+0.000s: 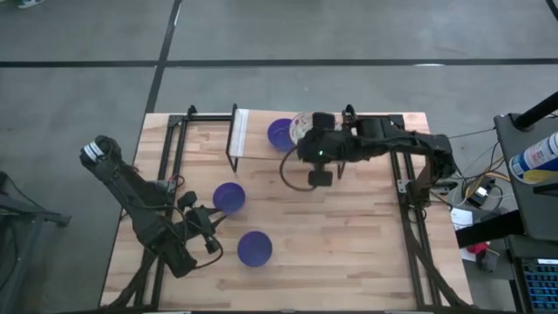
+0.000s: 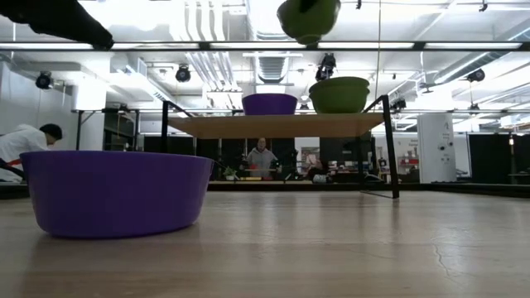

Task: Pick & Place Mini bowls
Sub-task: Stack the white patterned bowl on top of the stacked white patterned bowls on the shelf

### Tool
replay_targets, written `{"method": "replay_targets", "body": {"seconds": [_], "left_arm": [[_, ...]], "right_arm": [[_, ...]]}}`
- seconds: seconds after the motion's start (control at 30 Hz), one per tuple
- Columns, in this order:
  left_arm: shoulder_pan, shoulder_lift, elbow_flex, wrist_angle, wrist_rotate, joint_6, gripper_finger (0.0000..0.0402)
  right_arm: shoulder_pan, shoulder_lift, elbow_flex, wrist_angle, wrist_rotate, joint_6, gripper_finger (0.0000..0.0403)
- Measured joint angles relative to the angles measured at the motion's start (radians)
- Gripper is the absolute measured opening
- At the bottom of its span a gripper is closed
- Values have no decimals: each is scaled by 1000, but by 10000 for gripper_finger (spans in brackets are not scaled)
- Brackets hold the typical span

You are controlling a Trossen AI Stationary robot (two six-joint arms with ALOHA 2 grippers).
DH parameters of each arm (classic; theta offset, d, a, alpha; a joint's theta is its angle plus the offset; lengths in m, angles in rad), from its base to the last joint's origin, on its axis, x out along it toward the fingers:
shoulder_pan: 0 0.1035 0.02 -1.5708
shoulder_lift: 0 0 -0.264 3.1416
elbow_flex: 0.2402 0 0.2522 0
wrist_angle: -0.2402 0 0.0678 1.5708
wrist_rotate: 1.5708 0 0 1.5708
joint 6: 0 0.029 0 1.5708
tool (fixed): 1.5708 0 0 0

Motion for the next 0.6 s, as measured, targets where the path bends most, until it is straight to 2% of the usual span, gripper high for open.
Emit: {"method": "replay_targets", "body": {"seconds": [0.3,0.47,0.6], "left_arm": [[0,0,0,48,-13,55,100],[0,0,0,57,-12,56,100],[0,1,0,57,-10,56,100]], "right_arm": [[-85,-87,-107,11,-3,78,11],[-101,-149,-237,69,-14,76,11],[-107,-212,-346,183,-40,39,11]]}}
